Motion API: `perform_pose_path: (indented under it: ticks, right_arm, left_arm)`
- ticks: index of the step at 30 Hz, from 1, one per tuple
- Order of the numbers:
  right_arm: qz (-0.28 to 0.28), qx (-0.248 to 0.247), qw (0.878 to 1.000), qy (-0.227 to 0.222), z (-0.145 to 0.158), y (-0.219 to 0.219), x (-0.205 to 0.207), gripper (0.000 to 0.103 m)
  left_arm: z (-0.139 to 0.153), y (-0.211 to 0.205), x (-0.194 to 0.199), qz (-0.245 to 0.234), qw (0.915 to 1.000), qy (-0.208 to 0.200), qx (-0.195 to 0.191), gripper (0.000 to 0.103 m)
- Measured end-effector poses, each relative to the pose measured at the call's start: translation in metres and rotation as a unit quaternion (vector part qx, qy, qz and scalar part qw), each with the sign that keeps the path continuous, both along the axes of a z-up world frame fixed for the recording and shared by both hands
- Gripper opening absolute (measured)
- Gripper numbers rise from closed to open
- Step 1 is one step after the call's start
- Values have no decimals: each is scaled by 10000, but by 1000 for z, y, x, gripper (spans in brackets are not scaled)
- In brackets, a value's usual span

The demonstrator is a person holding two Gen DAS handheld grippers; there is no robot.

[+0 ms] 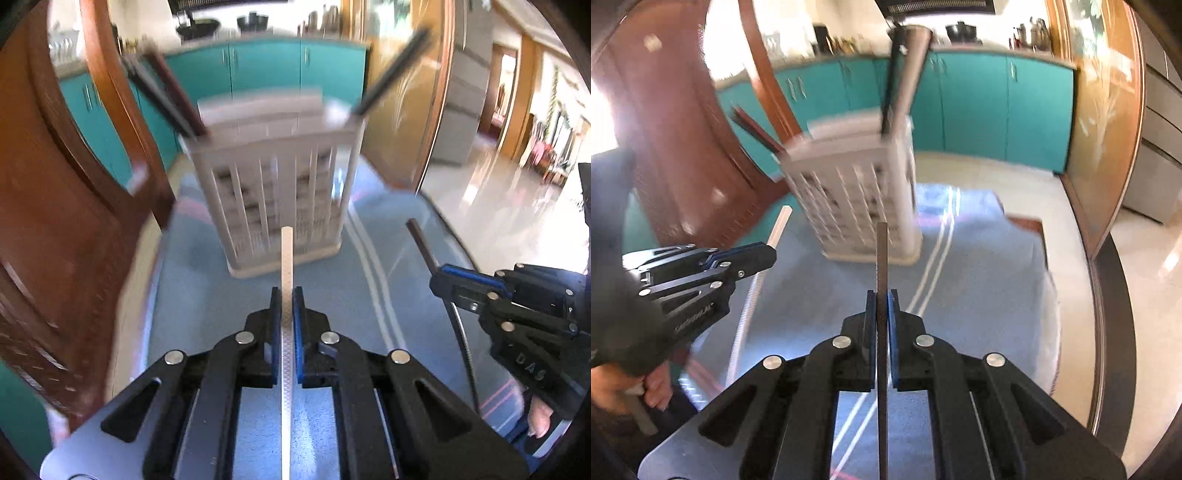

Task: Organize utensils
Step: 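Grasp the pale chopstick with the left tool while the right lifts the dark one, then lower both chopsticks into the holder and open both tools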

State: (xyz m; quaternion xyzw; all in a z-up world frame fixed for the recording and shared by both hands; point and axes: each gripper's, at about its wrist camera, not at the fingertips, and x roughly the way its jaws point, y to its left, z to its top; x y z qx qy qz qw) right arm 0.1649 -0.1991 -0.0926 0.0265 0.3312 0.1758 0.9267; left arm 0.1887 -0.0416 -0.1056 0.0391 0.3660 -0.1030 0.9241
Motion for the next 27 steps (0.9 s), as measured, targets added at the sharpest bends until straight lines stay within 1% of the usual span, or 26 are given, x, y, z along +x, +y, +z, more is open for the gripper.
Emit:
perform_pose_path:
  ticks: [1,2,4,5,6,7,9,11,12,14,15,16,19,20,21,23,25,27]
  right_arm:
    - [16,105,9999,-98,12,-5,-5,7]
    - [40,236,9995,-203,26,-11,-11,7]
    - [80,434,9983,-392,49,-20,-18,7]
    - [112,549,9969,-551,68,-24,-19,7]
    - [141,614,9958,-667,81,-26,-19,7]
    - [181,681,9941,-822,98,-28,-17,7]
    - [185,815,9903,-1110,130,-30,-9,7]
    - [167,955,9852,-1414,158,-31,-2,7]
    - [145,994,9833,-1515,166,-31,0,7]
    - [20,1080,9793,-1714,184,-31,10,7]
    - [-25,1102,9782,-1760,188,-31,14,7]
    - [-85,1142,9769,-1805,194,-30,21,7]
    - [-287,1195,9735,-1929,201,-31,34,7]
    - [-437,1111,9721,-2018,201,-29,38,7]
    - [-561,1030,9705,-2106,199,-26,42,7]
    - [-659,1025,9688,-2160,191,-22,49,7]
    - [-682,1081,9689,-2117,180,-18,60,7]
    - [-655,972,9704,-2109,172,-10,65,7]
  left_arm:
    - [14,3,-8,-26,9998,-172,-97,7]
    - [22,6,-12,-41,9995,-263,-148,7]
    - [53,11,-28,-95,9975,-613,-339,7]
    - [65,9,-34,-131,9966,-717,-397,7]
    - [85,12,-42,-221,9942,-920,-506,7]
    - [97,13,-47,-280,9922,-1065,-577,7]
    - [133,19,-50,-408,9854,-1422,-839,7]
    - [160,29,-42,-427,9788,-1657,-1129,7]
    - [170,32,-38,-402,9761,-1744,-1233,7]
    - [195,43,-27,-232,9662,-2107,-1466,7]
    - [202,47,-23,-141,9627,-2231,-1526,7]
    - [210,53,-14,14,9569,-2386,-1657,7]
    - [219,69,3,415,9428,-2698,-1913,7]
    - [219,72,10,592,9396,-2776,-1914,7]
    - [216,72,14,749,9381,-2820,-1865,7]
    - [207,74,23,937,9397,-2778,-1762,7]
    - [195,68,38,997,9455,-2625,-1646,7]
    - [188,66,53,1056,9497,-2542,-1491,7]
